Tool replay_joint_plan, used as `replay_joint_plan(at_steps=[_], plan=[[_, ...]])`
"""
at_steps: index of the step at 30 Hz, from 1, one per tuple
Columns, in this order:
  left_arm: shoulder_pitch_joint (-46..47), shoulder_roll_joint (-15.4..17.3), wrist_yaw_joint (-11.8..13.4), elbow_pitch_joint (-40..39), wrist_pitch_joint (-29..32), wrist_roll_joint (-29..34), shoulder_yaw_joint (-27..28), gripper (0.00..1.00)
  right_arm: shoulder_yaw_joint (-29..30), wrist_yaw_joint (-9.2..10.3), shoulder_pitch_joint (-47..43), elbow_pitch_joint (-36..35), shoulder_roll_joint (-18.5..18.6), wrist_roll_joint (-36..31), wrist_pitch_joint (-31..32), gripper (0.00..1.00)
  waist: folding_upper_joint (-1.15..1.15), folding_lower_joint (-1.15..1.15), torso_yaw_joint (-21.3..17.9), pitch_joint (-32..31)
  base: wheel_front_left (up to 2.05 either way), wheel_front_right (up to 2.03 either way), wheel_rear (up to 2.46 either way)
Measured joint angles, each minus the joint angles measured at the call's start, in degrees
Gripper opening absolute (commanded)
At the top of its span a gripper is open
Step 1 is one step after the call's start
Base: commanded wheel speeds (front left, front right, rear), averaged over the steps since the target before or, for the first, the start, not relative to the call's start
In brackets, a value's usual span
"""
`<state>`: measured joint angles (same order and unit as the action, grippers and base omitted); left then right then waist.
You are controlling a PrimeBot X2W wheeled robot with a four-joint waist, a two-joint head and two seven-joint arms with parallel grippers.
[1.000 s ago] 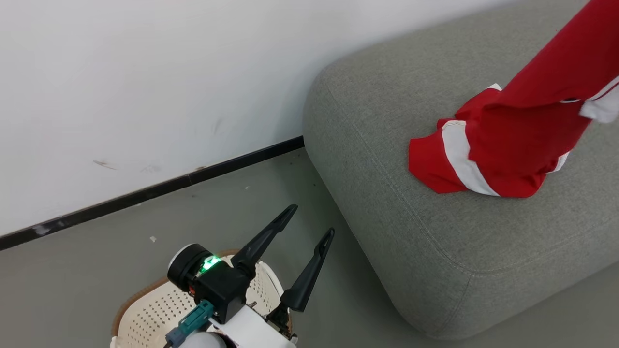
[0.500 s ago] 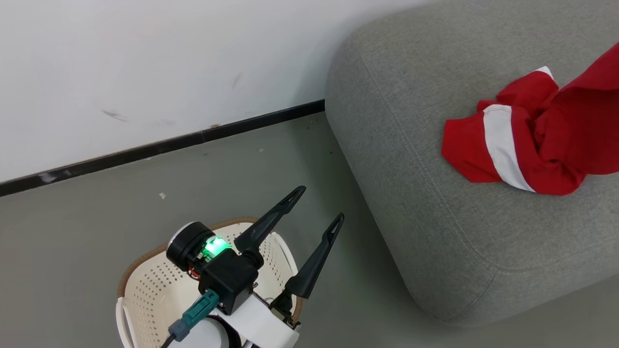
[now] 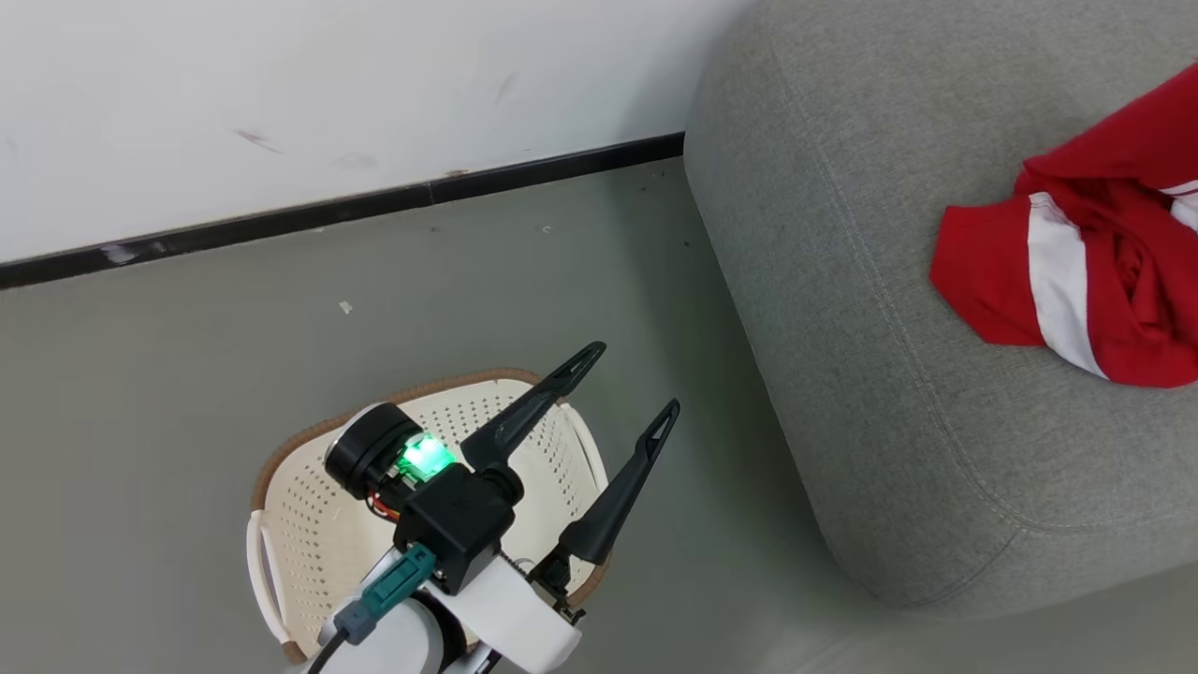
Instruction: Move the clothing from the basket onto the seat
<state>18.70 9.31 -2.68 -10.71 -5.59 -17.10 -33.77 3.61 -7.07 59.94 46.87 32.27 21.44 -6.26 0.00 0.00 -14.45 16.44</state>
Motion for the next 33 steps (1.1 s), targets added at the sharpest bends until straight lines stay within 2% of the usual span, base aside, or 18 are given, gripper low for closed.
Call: replay_joint_plan(at_steps=[5, 20, 25, 26, 27, 28, 29, 31, 32, 33], plan=[[1.3, 0.1, -0.1, -0.2, 0.3, 0.0, -0.2, 1.0, 0.9, -0.01, -2.8, 3.3, -1.9, 0.0, -1.6, 0.0, 0.0, 0.0, 1.0, 1.4, 0.0, 0.0, 0.0], [3.3, 0.2, -1.1, -0.2, 0.7, 0.0, -0.2, 1.0, -0.9, -0.01, -9.5, 9.0, -2.0, -5.8, -4.4, 0.0, 0.0, 0.0, 1.9, 3.9, 0.0, 0.0, 0.0], [3.3, 0.3, -1.1, 0.4, 0.5, 0.0, 0.2, 1.0, -1.2, -0.01, -10.9, 9.7, -4.1, -5.9, -5.4, 0.0, 0.0, 0.0, 1.6, 4.0, 0.0, 0.0, 0.0], [3.3, 0.3, -1.1, 0.4, 0.4, 0.0, 0.3, 1.0, -1.3, -0.01, -11.1, 9.6, -4.4, -5.9, -5.7, 0.13, 0.0, 0.0, 1.5, 3.9, 0.0, 0.0, 0.0], [3.3, 0.3, -1.1, 0.5, 0.3, 0.0, 0.4, 1.0, -1.6, -0.01, -11.4, 9.6, -4.6, -5.9, -5.9, 0.19, 0.0, 0.0, 1.4, 3.9, 0.0, 0.0, 0.0], [3.3, 0.3, -1.1, 0.6, 0.1, 0.0, 0.4, 1.0, -1.9, -0.01, -11.7, 9.5, -4.8, -5.9, -6.1, 0.19, 0.0, 0.0, 1.3, 3.8, 0.0, 0.0, 0.0], [3.3, 0.3, -1.1, 0.7, 0.0, 0.0, 0.5, 1.0, -2.4, -0.01, -11.9, 9.4, -5.1, -5.9, -6.3, 0.27, 0.0, 0.0, 1.2, 3.7, 0.0, 0.0, 0.0], [3.3, 0.3, -1.1, 0.9, -0.1, 0.0, 0.6, 1.0, -3.0, -0.01, -12.2, 9.1, -5.6, -5.9, -6.4, 0.5, 0.0, 0.0, 1.0, 3.6, 0.0, 0.0, 0.0], [3.3, 0.3, -1.1, 1.0, -0.2, 0.0, 0.7, 1.0, -3.3, -0.01, -12.6, 8.8, -5.9, -5.8, -6.4, 0.75, 0.0, 0.0, 0.9, 3.4, 0.0, 0.0, 0.0], [3.3, 0.3, -1.1, 1.1, -0.5, 0.0, 0.7, 1.0, -3.7, -0.01, -12.9, 8.7, -6.1, -5.8, -6.4, 0.88, 0.0, 0.0, 0.7, 3.3, 0.0, 0.0, 0.0]])
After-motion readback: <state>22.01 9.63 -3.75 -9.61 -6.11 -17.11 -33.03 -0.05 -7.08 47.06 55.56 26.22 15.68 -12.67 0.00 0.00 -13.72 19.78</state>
